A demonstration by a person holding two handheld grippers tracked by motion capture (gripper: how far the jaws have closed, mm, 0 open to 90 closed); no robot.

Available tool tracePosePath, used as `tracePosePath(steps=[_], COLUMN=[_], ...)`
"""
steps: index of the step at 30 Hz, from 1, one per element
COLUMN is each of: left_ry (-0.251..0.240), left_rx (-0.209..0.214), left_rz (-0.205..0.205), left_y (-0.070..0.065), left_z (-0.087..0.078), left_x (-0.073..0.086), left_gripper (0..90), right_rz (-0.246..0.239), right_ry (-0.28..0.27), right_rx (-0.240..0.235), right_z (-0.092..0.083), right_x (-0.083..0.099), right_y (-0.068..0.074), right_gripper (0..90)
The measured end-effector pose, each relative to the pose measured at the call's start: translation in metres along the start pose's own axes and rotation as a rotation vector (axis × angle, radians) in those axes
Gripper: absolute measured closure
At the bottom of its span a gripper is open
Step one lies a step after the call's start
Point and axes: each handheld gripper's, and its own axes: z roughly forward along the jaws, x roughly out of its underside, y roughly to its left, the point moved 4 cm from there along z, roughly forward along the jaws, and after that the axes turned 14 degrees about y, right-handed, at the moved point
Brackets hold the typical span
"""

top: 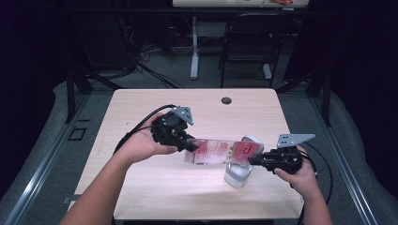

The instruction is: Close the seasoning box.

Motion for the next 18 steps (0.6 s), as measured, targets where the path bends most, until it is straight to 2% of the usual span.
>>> tracePosePath(steps=[18], left_ry=[0.008], left_rx=[0.005], left_rz=[-0.008], left_y=[0.0021], left_z=[0.0063], left_x=[0.0090], left_gripper=[71.6], right_rz=[0.003], right_ry=[-0.018], right_rx=[-0.024], right_z=[0.0006], right_x=[0.0000], right_y=[0.0005], right_gripper=[81.0])
